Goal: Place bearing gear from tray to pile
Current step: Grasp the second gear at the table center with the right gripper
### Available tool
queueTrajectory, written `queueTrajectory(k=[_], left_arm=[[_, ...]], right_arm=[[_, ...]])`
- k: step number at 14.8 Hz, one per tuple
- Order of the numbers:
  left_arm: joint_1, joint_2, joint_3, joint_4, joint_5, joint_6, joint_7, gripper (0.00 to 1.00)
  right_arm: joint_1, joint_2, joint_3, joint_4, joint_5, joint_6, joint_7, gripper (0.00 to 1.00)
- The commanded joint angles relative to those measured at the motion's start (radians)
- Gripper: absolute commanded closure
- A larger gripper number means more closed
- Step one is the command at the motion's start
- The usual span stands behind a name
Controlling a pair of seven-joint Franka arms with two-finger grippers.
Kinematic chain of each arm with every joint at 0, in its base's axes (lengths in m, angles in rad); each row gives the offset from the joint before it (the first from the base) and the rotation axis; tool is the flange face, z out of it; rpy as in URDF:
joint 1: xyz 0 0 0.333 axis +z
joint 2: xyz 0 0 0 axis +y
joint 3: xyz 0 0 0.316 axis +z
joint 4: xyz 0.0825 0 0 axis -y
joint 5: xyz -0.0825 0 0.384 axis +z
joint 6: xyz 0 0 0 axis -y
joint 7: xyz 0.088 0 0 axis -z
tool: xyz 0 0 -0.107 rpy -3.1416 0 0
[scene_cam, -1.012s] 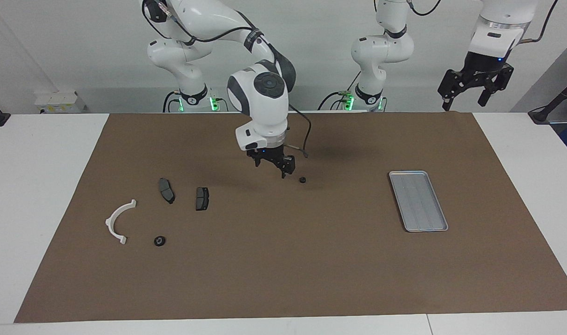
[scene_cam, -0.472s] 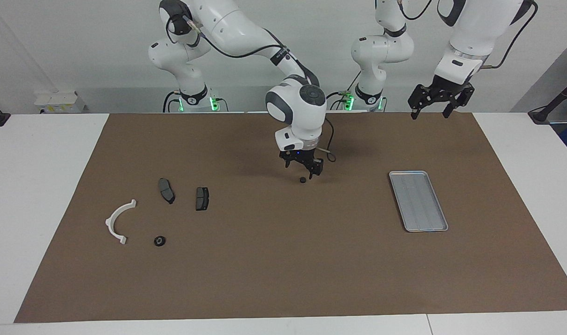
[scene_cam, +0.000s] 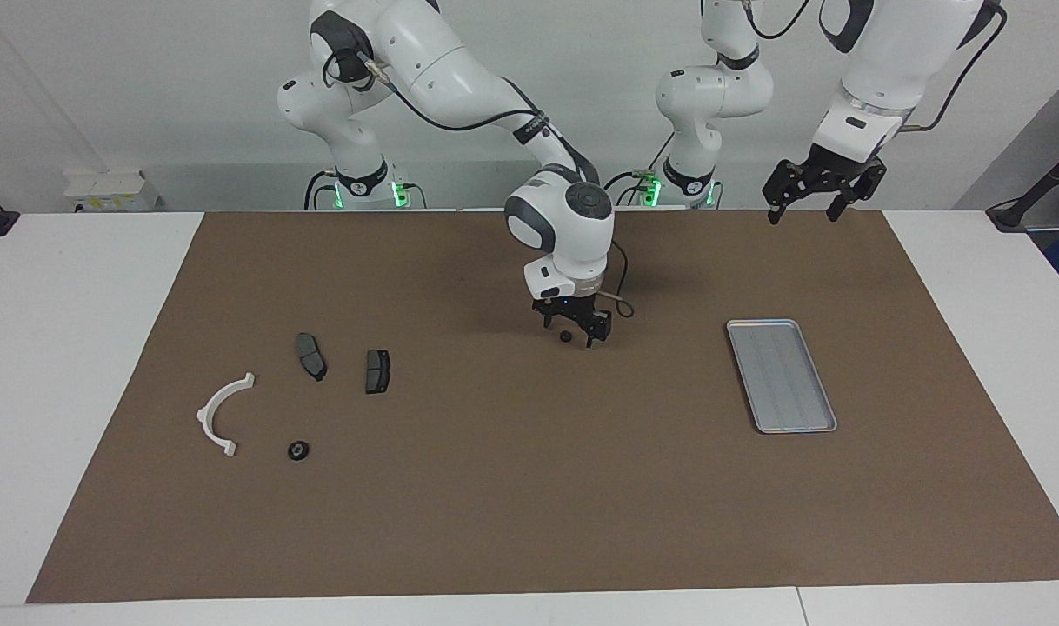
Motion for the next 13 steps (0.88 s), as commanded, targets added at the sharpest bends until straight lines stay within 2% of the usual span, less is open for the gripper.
queueTrajectory(k=[1, 3, 4, 7, 8, 13], left_arm=[[-0.002, 0.095, 0.007, 0.131, -0.011, -0.078, 0.005, 0.0], [-0.002, 0.112, 0.007, 0.152, -0.009, -0.087, 0.005, 0.0], [-0.002, 0.113, 0.007, 0.152, -0.007, -0.087, 0.003, 0.0], [-0.004, 0.116, 0.006, 0.158, -0.006, -0.084, 0.003, 0.0], [-0.005, 0.118, 0.004, 0.162, -0.006, -0.082, 0.003, 0.0], [-0.01, 0.122, 0.004, 0.163, -0.011, -0.079, 0.008, 0.0]], right_arm=[[-0.01, 0.012, 0.002, -0.016, -0.026, 0.038, 0.018, 0.08], [-0.014, 0.01, 0.002, -0.028, -0.026, 0.064, 0.018, 0.17], [-0.014, 0.01, 0.002, -0.037, -0.026, 0.073, 0.018, 0.26], [-0.018, 0.009, 0.002, -0.033, -0.024, 0.06, 0.015, 0.85], [-0.02, 0.009, 0.002, -0.028, -0.024, 0.053, 0.015, 1.0], [-0.034, 0.009, -0.001, 0.009, -0.026, 0.012, 0.009, 1.0]])
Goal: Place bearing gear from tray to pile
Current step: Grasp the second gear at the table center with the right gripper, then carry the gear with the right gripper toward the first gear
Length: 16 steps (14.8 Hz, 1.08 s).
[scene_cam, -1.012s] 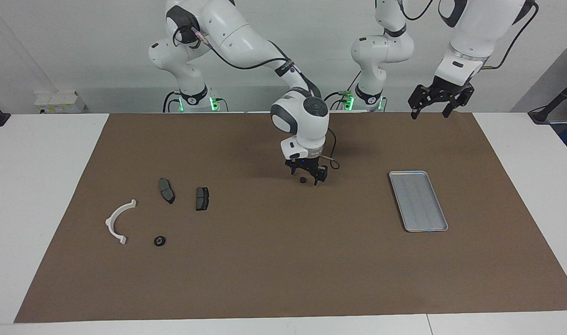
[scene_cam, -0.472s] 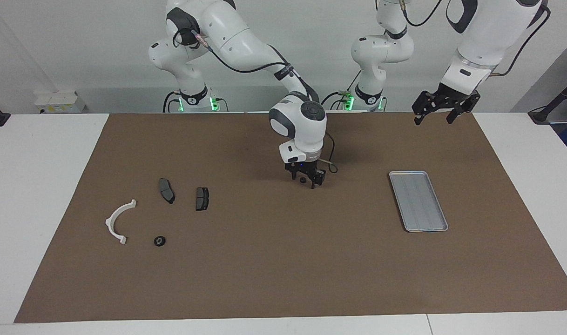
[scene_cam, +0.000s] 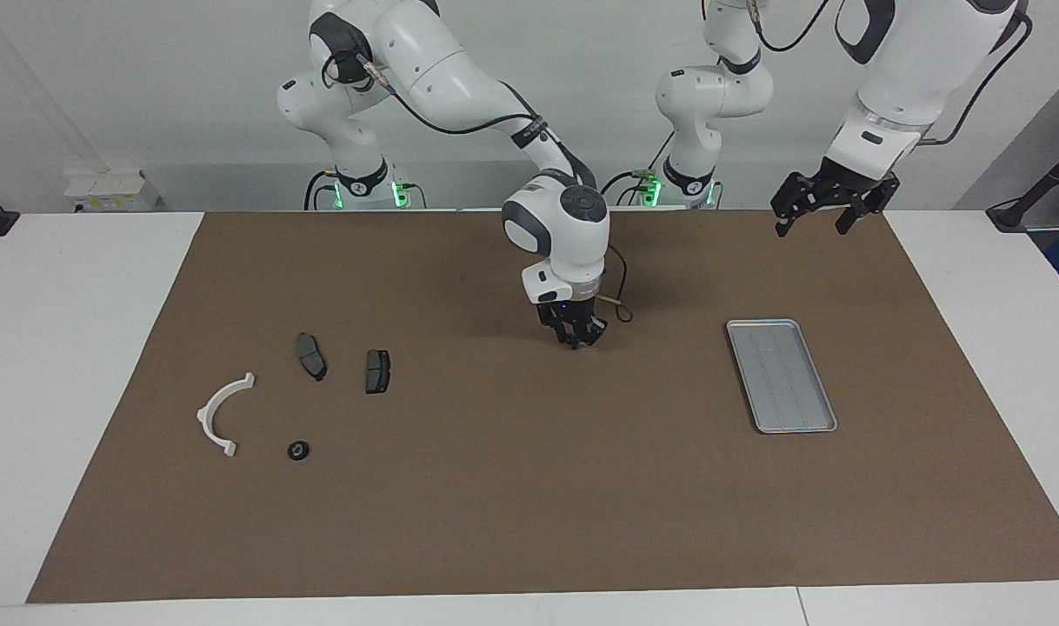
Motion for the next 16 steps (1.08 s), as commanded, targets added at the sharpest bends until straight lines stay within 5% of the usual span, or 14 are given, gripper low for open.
queueTrajectory(k=[1, 5, 9, 16], left_arm=[[-0.008, 0.015, 0.006, 0.024, -0.011, -0.026, 0.022, 0.0], [0.013, 0.009, 0.008, 0.016, -0.011, -0.025, 0.026, 0.0], [0.036, 0.009, 0.008, 0.015, -0.011, -0.016, 0.031, 0.0], [0.035, 0.009, 0.006, 0.013, -0.011, -0.016, 0.034, 0.0]], right_arm=[[-0.025, 0.006, 0.006, 0.041, -0.025, -0.061, 0.006, 1.0], [-0.089, -0.023, 0.006, 0.126, -0.015, -0.223, -0.129, 1.0], [-0.258, -0.126, 0.007, 0.127, -0.006, -0.354, -0.515, 1.0], [-0.574, -0.148, 0.007, -0.003, -0.005, -0.175, -1.1, 1.0]])
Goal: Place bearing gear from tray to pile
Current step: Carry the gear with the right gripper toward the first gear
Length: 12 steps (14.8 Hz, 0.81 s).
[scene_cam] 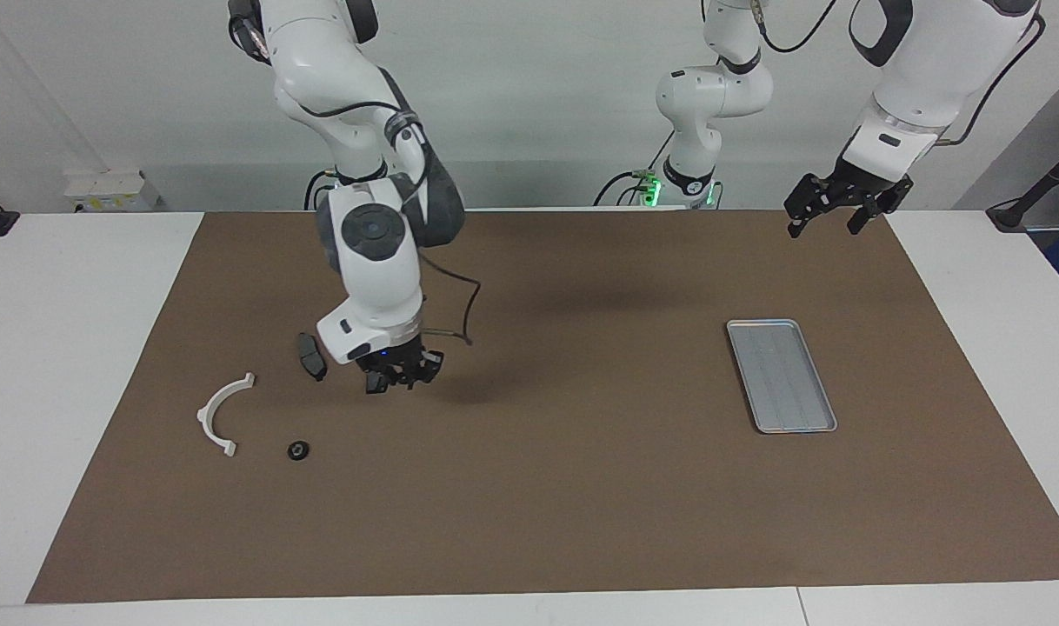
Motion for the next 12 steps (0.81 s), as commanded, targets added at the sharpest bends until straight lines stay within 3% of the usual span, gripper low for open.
queueTrajectory(k=[1, 9, 12], left_arm=[[0.004, 0.005, -0.003, 0.009, -0.011, -0.014, 0.013, 0.0], [-0.002, -0.002, -0.003, 0.006, -0.011, -0.018, 0.005, 0.0], [-0.001, -0.011, -0.003, 0.006, -0.011, -0.019, 0.004, 0.0]], right_arm=[[-0.097, -0.011, 0.017, -0.088, -0.002, 0.109, -0.17, 1.0], [-0.152, 0.105, 0.016, -0.117, -0.007, 0.327, -0.236, 1.0], [-0.152, 0.116, 0.016, -0.117, -0.005, 0.342, -0.235, 1.0]])
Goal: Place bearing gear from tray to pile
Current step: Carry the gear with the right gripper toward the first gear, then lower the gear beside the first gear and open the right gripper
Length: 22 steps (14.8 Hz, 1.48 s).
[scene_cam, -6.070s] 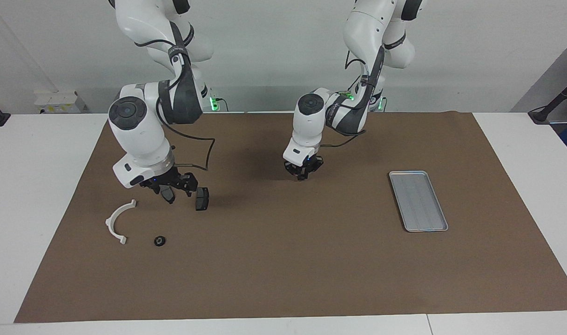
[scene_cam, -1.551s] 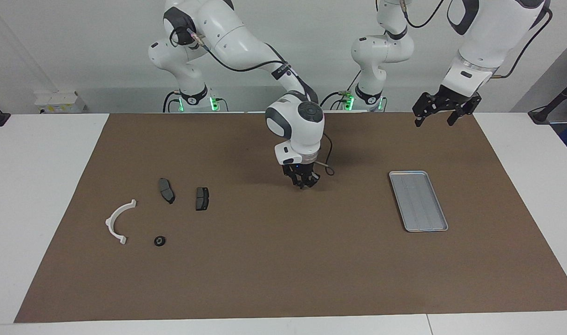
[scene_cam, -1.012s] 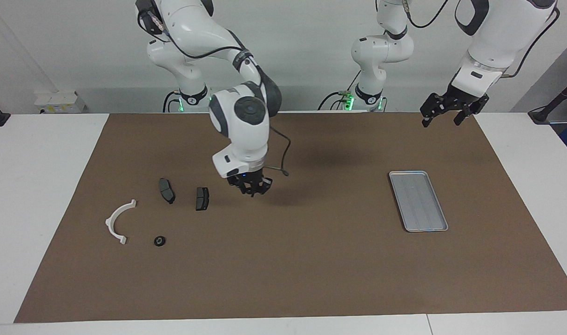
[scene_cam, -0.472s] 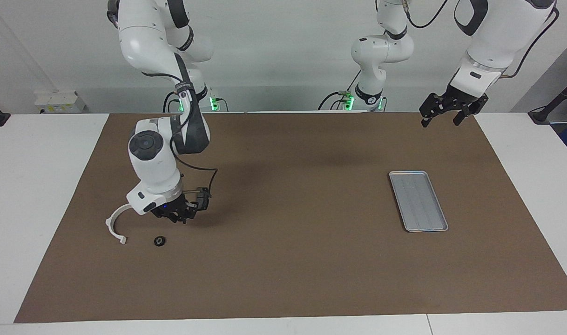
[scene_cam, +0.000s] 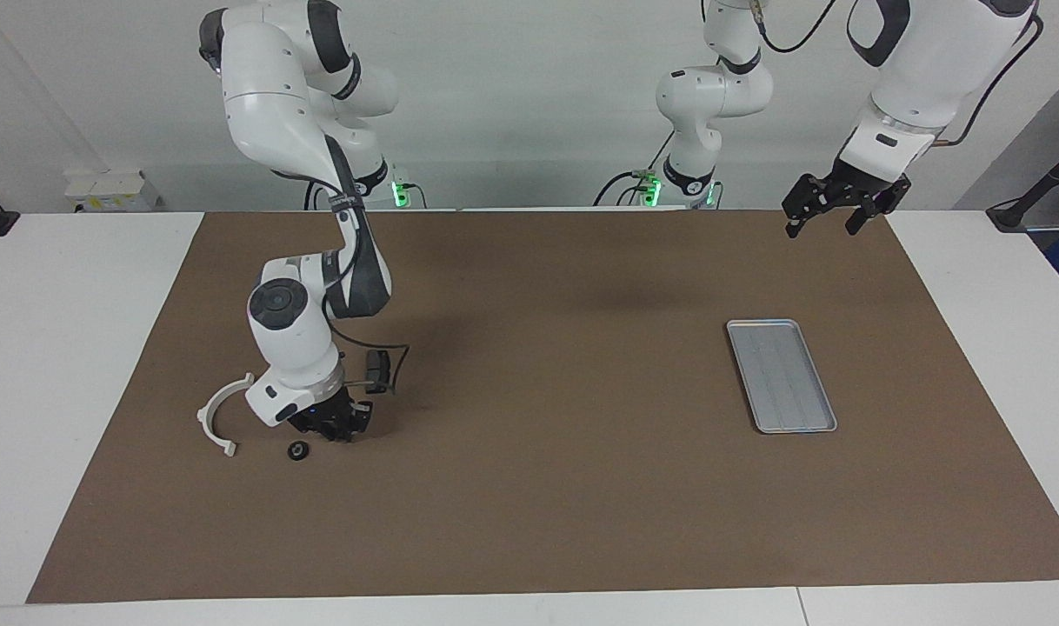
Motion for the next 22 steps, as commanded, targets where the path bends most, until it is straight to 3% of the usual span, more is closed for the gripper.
queueTrajectory(k=[1, 3, 4, 5, 14, 22], left_arm=[[-0.002, -0.018, 0.002, 0.006, -0.011, -0.019, 0.005, 0.0], [-0.002, -0.037, 0.002, 0.006, -0.011, -0.024, 0.004, 0.0], [-0.003, -0.044, 0.0, 0.006, -0.011, -0.03, 0.004, 0.0], [-0.003, -0.045, 0.0, 0.006, -0.011, -0.028, 0.004, 0.0], [-0.003, -0.048, 0.0, 0.006, -0.011, -0.03, 0.004, 0.0], [-0.003, -0.048, 0.0, 0.006, -0.011, -0.03, 0.004, 0.0]], right_arm=[[-0.018, 0.003, 0.014, -0.002, -0.005, 0.018, -0.022, 1.0], [-0.018, 0.003, 0.014, -0.002, -0.005, 0.013, -0.017, 0.98], [-0.018, 0.003, 0.014, -0.002, -0.005, 0.012, -0.014, 0.55], [-0.018, -0.003, 0.014, -0.001, -0.005, 0.004, -0.011, 0.01], [-0.012, -0.153, 0.014, 0.002, -0.003, -0.174, -0.014, 0.0], [-0.026, -0.164, 0.014, 0.01, -0.003, -0.157, -0.011, 0.0]])
